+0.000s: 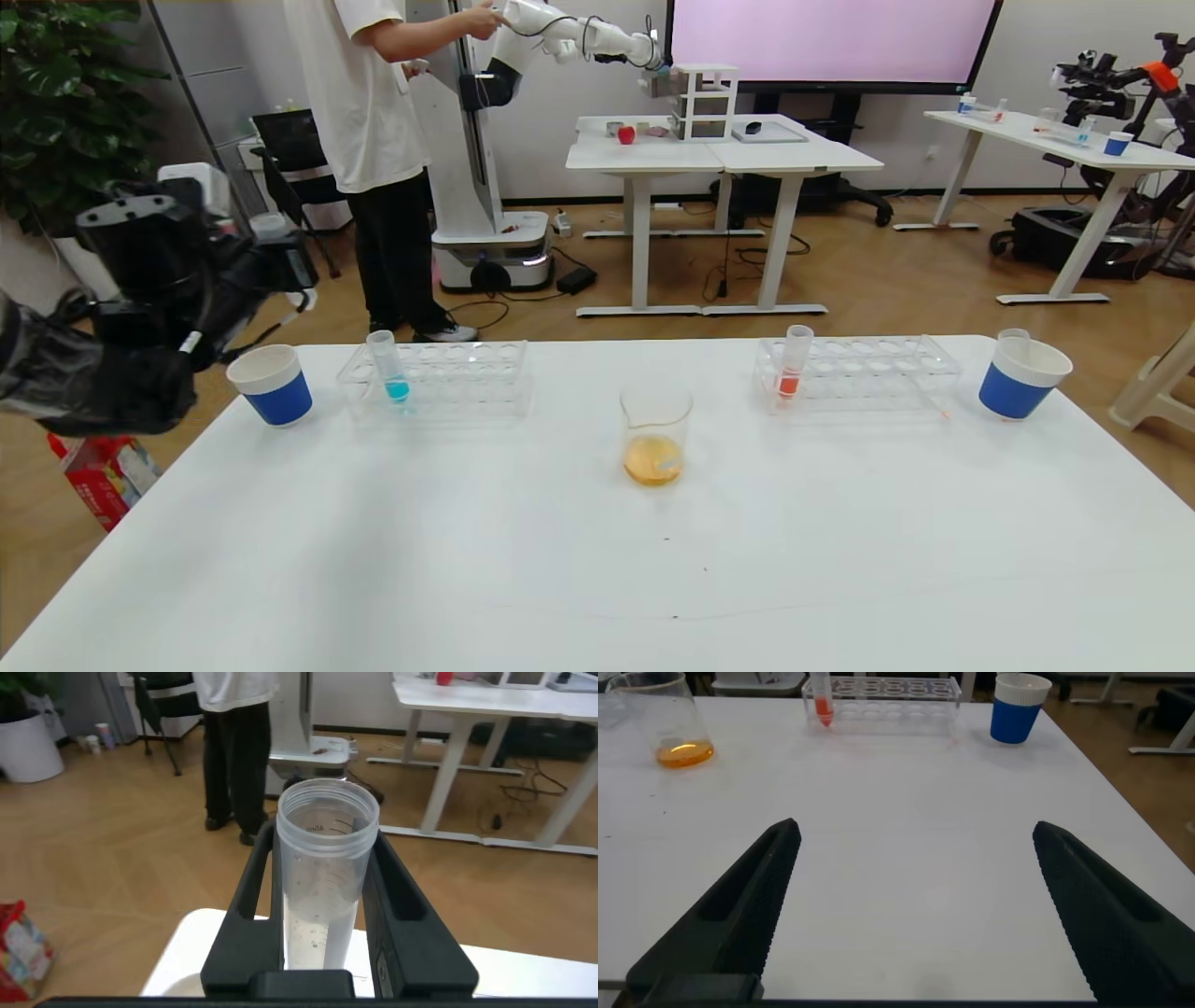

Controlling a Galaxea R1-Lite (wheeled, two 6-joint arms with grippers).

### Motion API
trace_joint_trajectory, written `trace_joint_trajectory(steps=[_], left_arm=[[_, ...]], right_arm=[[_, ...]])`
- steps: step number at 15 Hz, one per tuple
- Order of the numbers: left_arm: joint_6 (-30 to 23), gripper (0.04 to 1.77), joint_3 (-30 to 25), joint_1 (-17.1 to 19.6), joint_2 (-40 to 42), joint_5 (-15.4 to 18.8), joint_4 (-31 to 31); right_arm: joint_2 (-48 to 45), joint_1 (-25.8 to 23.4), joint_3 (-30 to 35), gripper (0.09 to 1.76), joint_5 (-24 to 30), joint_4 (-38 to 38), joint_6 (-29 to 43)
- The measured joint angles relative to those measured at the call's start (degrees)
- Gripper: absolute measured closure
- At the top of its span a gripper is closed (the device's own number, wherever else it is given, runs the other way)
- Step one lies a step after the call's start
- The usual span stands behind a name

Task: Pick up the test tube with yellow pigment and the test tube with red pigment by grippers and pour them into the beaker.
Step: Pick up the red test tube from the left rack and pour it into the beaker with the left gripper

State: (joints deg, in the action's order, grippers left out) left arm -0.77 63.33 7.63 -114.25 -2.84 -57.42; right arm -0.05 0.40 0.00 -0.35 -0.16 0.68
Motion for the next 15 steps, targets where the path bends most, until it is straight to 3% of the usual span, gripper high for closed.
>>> trace_joint_trajectory(steps=[4,11,15], left_arm=[[0.6,1.31,0.5,5.9,-1.4,1.6,-0.3],[0.9,1.31,0.9,6.9,-7.2,1.6,-1.5],[0.7,1.31,0.9,7.1,-13.4,1.2,-9.5]], right_arm=[[0.0,0.0,0.0,0.11,0.0,0.0,0.0],[0.0,0.0,0.0,0.11,0.0,0.0,0.0],[0.0,0.0,0.0,0.11,0.0,0.0,0.0]])
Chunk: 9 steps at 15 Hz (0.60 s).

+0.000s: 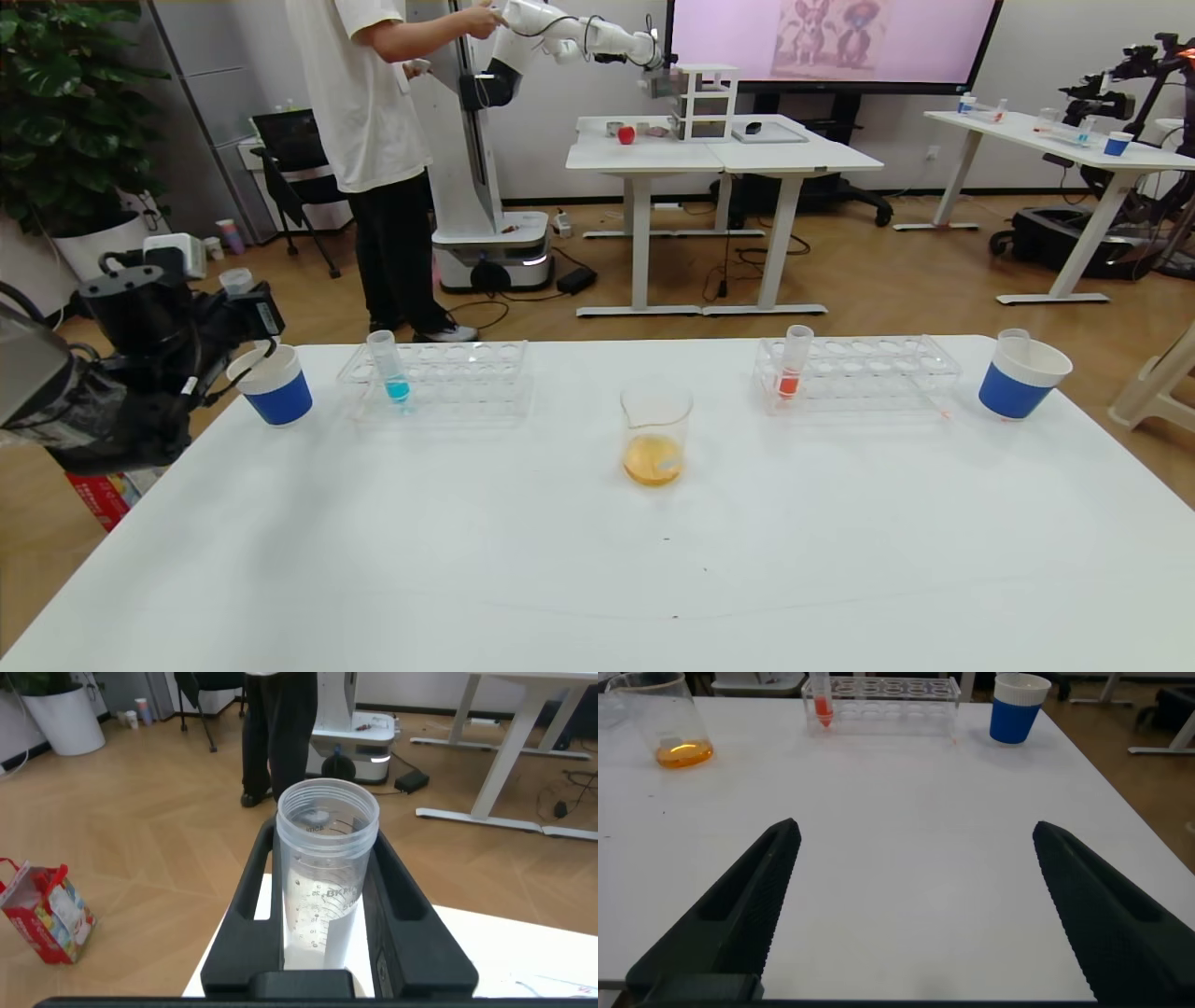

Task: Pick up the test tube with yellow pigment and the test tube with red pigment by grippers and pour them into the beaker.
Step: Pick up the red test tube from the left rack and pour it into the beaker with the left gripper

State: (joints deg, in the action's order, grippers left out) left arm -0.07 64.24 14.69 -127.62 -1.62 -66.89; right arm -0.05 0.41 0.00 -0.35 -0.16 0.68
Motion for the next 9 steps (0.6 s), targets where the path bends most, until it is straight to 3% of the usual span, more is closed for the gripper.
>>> trace_joint_trajectory(steps=[9], left_arm=[[-0.5,1.31,-0.8,1.1,-5.4,-0.3,-1.4]], right_arm=[[0.0,0.0,0.0,0.11,0.0,0.0,0.0]])
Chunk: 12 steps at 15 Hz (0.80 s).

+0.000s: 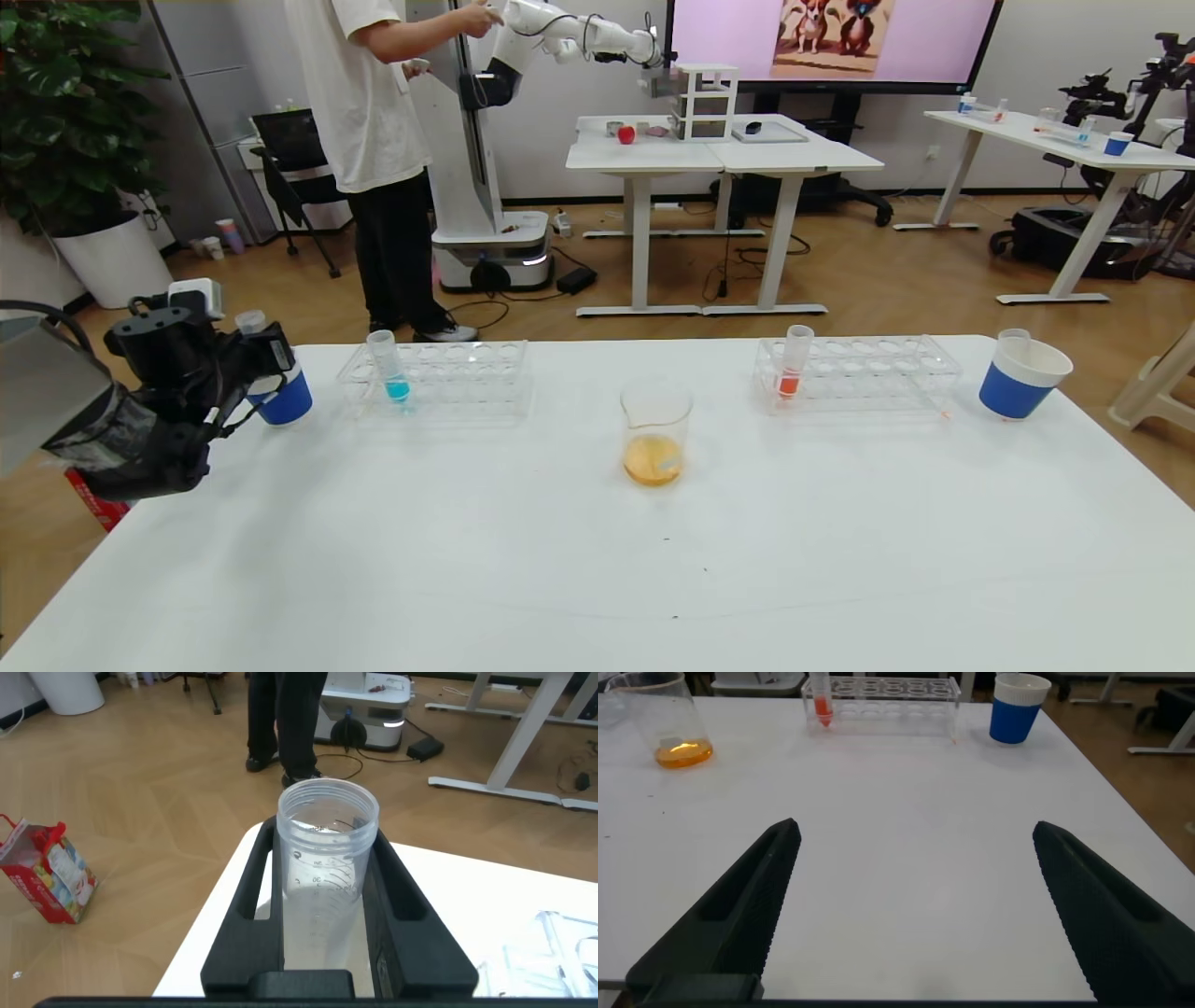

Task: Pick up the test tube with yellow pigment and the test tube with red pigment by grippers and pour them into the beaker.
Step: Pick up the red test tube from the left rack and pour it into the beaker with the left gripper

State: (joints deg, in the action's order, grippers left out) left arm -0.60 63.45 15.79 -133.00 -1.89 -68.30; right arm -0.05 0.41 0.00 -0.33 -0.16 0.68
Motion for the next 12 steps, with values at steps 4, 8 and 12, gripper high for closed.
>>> trace_joint_trajectory(steps=[4,8,12], left_arm=[[0.2,1.04,-1.0,0.0,0.0,0.1,-1.2],[0.3,0.06,-1.7,0.0,0.1,0.1,-2.3],[0.2,0.06,-0.9,-0.6,1.9,0.1,-1.8]], right_arm=[[0.0,0.0,0.0,0.11,0.0,0.0,0.0],[0.0,0.0,0.0,0.11,0.0,0.0,0.0],[0.0,0.0,0.0,0.11,0.0,0.0,0.0]])
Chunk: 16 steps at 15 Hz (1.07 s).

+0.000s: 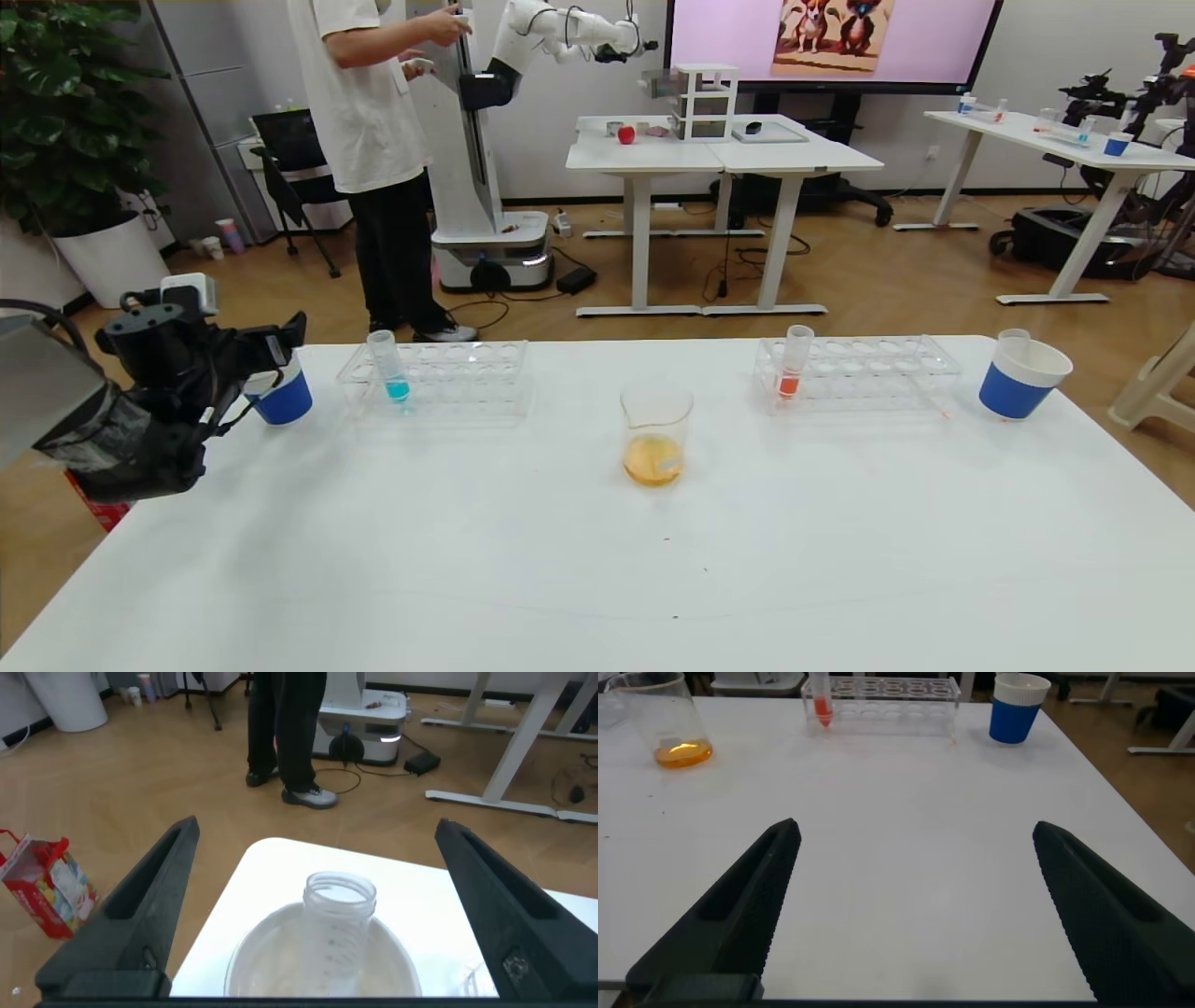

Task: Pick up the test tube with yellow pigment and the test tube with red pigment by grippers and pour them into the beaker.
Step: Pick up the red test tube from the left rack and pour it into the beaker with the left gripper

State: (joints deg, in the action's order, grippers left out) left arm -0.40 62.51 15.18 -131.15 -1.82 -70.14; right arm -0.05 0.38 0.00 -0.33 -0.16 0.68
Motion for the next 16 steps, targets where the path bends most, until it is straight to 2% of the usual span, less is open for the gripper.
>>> trace_joint_trajectory(steps=[3,7,9,11,16], left_arm=[[-0.1,0.06,0.6,-4.4,3.9,-0.6,3.9],[-0.1,0.06,2.5,-14.8,9.4,-7.2,9.6],[0.0,0.06,3.2,-18.6,11.0,-8.6,10.1],[0.0,0.06,3.4,-20.8,12.2,-8.8,10.2],[0.3,0.06,3.0,-23.6,17.0,-8.8,11.5]], right_arm=[[0.0,0.0,0.0,0.11,0.0,0.0,0.0],[0.0,0.0,0.0,0.11,0.0,0.0,0.0],[0.0,0.0,0.0,0.11,0.0,0.0,0.0],[0.0,0.0,0.0,0.11,0.0,0.0,0.0],[0.0,0.0,0.0,0.11,0.0,0.0,0.0]])
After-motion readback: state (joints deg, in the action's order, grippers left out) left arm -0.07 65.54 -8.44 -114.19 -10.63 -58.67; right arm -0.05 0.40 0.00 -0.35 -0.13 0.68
